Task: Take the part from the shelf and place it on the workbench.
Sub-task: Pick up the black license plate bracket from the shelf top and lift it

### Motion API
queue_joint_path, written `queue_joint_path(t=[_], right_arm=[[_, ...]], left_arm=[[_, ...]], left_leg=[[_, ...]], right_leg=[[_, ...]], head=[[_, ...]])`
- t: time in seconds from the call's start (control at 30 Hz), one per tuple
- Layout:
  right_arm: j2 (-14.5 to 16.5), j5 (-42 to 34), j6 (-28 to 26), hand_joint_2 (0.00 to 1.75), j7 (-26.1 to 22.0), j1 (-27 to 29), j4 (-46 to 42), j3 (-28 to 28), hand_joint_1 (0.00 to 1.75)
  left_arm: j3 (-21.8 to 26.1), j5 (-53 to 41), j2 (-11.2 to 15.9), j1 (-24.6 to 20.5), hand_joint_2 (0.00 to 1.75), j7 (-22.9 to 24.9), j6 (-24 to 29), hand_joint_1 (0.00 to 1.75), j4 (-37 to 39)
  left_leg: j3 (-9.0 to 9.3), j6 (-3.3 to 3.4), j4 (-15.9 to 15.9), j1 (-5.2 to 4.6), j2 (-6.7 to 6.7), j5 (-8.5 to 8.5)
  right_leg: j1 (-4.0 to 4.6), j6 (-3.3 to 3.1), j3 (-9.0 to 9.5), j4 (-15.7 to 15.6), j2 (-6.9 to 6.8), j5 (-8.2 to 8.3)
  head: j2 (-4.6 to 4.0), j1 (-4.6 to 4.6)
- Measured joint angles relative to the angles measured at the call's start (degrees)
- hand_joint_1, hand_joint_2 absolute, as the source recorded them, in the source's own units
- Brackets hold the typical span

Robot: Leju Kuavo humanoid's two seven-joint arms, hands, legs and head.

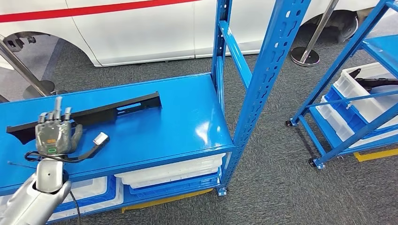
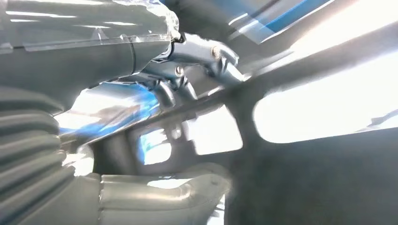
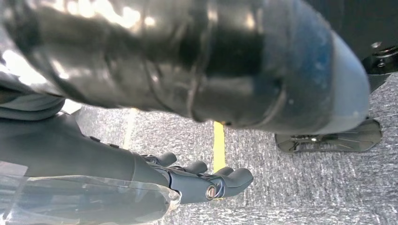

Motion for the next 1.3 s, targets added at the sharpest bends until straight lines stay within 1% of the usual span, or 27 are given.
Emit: queue_joint_path(t=[0.1, 0.27, 0.4, 0.53, 0.73, 0.8, 0.87, 0.93, 1.1, 1.2, 1.3], right_arm=[[0.00, 0.01, 0.00, 0.00, 0.00, -0.06, 0.00, -0.14, 0.00], [0.00, 0.02, -0.02, 0.00, 0.00, -0.05, 0.00, -0.18, 0.00], [0.00, 0.02, -0.02, 0.00, 0.00, -0.07, 0.00, -0.18, 0.00], [0.00, 0.02, -0.02, 0.00, 0.00, -0.07, 0.00, -0.18, 0.00], [0.00, 0.04, -0.01, 0.00, -0.01, -0.06, 0.00, -0.19, 0.00], [0.00, 0.07, 0.00, 0.00, 0.00, -0.06, 0.00, -0.20, 0.00], [0.00, 0.12, 0.00, 0.00, 0.00, -0.06, 0.00, -0.24, 0.00], [0.00, 0.18, 0.01, 0.00, 0.00, -0.06, 0.00, -0.29, 0.00], [0.00, 0.33, 0.04, 0.00, -0.01, -0.06, 0.00, -0.39, 0.00], [0.00, 0.37, 0.04, 0.00, -0.01, -0.05, 0.00, -0.39, 0.00], [0.00, 0.38, 0.04, 0.00, 0.00, -0.05, 0.00, -0.39, 0.00]], left_arm=[[-3.21, -0.13, 1.41, 0.10, 0.00, -0.40, -0.29, 0.00, -2.47], [-8.52, -0.12, 4.06, -0.19, 0.00, 4.66, -2.16, 0.00, -6.38], [-11.65, -0.10, 5.39, -0.67, 0.00, 6.52, -2.86, 0.00, -8.28], [-13.04, -0.10, 5.61, -0.56, 0.00, 5.81, -2.77, 0.00, -9.05], [-13.09, -0.08, 5.58, 0.14, 0.00, 2.34, -1.68, 0.00, -9.10], [-12.54, -0.08, 5.30, 0.65, 0.00, -0.62, -1.11, 0.00, -9.10], [-10.70, -0.08, 4.38, 1.74, 0.00, -4.59, -0.42, 0.00, -9.08], [-8.09, -0.07, 3.04, 2.96, 0.00, -7.50, 0.23, 0.00, -9.04], [-1.61, -0.06, -0.61, 5.50, 0.00, -12.97, 1.14, 0.00, -9.47], [1.71, -0.06, -2.72, 6.80, 0.00, -15.22, 1.21, 0.00, -10.43], [3.82, -0.06, -3.93, 7.35, 0.00, -15.59, 1.22, 0.00, -10.93]], left_leg=[[0.00, -0.01, 0.00, -0.01, 0.03, -0.02], [0.00, 0.00, 0.00, -0.02, 0.03, -0.03], [0.00, 0.01, 0.00, -0.02, 0.03, -0.04], [0.00, 0.01, 0.00, -0.02, 0.03, -0.04], [0.01, 0.01, 0.00, -0.02, 0.03, -0.04], [0.01, 0.02, 0.00, -0.02, 0.04, -0.05], [0.02, 0.02, 0.00, -0.03, 0.05, -0.05], [0.01, 0.02, 0.00, -0.04, 0.06, -0.06], [0.01, 0.03, 0.00, -0.05, 0.05, -0.06], [0.01, 0.03, 0.00, -0.05, 0.05, -0.06], [0.01, 0.03, 0.00, -0.05, 0.04, -0.06]], right_leg=[[-0.01, 0.00, -0.01, 0.00, 0.06, 0.00], [-0.02, 0.01, -0.03, -0.01, 0.05, -0.01], [-0.02, 0.01, -0.03, -0.01, 0.06, -0.01], [-0.02, 0.01, -0.02, -0.01, 0.06, -0.01], [-0.02, 0.01, -0.02, -0.01, 0.06, -0.01], [-0.03, 0.01, -0.02, -0.01, 0.07, -0.01], [-0.03, 0.01, -0.03, -0.01, 0.08, -0.01], [-0.04, 0.01, -0.03, -0.01, 0.09, -0.01], [-0.06, 0.02, -0.03, -0.02, 0.08, -0.02], [-0.06, 0.02, -0.03, -0.02, 0.08, -0.02], [-0.07, 0.02, -0.03, -0.02, 0.07, -0.02]], head=[[0.01, 0.01], [0.00, 0.00], [0.00, 0.01], [0.01, 0.01], [0.00, 0.01], [0.00, 0.01], [-0.01, 0.01], [-0.01, 0.01], [0.01, 0.01], [0.00, 0.01], [0.00, 0.01]])
